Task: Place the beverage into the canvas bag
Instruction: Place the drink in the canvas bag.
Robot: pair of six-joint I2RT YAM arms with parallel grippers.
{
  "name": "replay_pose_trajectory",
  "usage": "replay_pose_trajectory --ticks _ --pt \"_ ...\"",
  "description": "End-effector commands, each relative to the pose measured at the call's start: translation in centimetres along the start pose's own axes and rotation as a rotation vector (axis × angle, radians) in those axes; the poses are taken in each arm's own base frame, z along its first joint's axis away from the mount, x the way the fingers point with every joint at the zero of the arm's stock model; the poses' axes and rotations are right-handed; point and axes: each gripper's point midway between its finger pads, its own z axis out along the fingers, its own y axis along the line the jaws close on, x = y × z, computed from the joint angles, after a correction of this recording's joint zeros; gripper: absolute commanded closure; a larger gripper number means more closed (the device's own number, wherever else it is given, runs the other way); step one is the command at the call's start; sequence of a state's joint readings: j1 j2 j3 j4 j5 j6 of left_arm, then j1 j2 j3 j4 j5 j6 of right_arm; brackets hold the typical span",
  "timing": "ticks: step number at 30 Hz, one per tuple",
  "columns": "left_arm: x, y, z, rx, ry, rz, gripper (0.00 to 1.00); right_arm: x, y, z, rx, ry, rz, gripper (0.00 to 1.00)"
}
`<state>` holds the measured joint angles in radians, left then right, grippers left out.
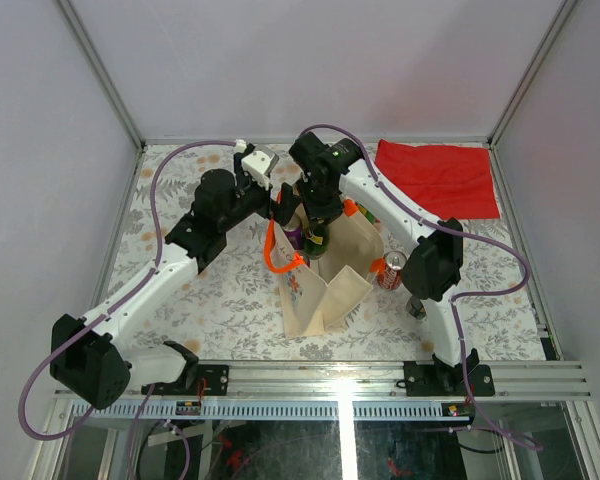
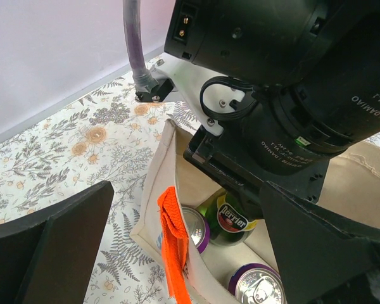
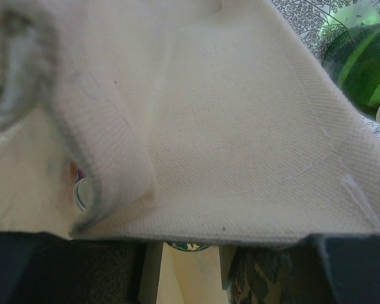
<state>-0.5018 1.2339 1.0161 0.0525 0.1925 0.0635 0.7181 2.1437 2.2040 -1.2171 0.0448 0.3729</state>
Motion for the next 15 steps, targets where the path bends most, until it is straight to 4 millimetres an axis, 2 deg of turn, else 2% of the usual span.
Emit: replay_pose_trajectory --ticks 1,9,15 --pt "-1.2 0.5 -0.4 -0.023 -0.044 0.003 0.00 1.4 0.3 1.1 0.006 0.056 0.005 0.63" --pt "-1.2 0.5 -0.6 -0.023 -0.045 0.003 0.00 1.6 0.6 1.6 -0.006 0.065 0.010 0.51" --pt "-1.2 0.5 -0.7 -0.025 -0.047 0.003 0.00 0.4 0.5 0.7 -0.005 0.006 0.022 0.48"
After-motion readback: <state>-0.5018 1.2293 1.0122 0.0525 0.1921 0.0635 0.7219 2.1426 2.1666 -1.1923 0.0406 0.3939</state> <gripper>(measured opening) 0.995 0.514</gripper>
